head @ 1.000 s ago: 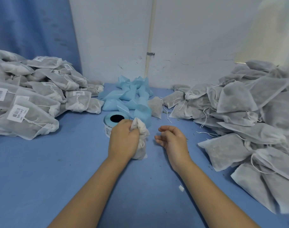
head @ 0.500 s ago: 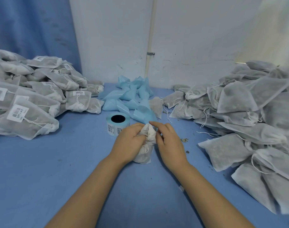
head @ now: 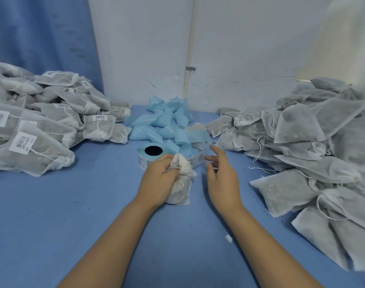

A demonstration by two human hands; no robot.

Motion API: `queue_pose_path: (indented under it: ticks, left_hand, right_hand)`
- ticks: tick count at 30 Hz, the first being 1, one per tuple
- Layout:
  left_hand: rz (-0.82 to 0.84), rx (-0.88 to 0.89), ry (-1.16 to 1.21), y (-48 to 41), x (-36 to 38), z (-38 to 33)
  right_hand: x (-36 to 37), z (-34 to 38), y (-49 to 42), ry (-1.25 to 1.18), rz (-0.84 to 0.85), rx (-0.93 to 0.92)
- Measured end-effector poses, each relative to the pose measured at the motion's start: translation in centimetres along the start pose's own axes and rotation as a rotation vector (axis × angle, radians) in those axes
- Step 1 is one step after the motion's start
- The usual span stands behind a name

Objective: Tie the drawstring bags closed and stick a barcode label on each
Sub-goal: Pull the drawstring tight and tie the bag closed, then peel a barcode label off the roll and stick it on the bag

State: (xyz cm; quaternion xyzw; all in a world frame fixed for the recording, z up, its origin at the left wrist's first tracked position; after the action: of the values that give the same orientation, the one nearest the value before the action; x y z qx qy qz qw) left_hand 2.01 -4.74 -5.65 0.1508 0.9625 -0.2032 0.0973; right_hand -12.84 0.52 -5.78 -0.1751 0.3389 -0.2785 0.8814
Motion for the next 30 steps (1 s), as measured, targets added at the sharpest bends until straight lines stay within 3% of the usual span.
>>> queue_pose_path:
  ticks: [7,16,30]
  left_hand:
    - [0.102,0.014,0.132,0.2,0.7,-0.4]
    - [0.074,0.024,0.123,0.2,0.6,-0.2]
    - [0.065,-0.013,0.054,0.2,0.7,-0.1]
  right_hand:
    - [1.4,-0.9,-0.1,-0.308,0.159,0.140]
    - [0.6,-0.4,-0.3,-0.419,0.047,0.134]
    - [0.4,-0.5,-0.4,-0.576,0.035,0.192]
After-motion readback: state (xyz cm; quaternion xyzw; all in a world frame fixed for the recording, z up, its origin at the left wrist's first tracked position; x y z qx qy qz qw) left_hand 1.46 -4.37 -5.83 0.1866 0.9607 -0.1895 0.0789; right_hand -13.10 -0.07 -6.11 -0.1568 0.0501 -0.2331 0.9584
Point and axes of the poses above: each hand's wrist, its own y-axis away from the middle knuckle, its own x-axis out of the palm, z = x × y, the point moved 3 cm from there along -y, towards the middle knuckle, and after that the axes turned 2 degrees about -x, right-handed, at the moved point
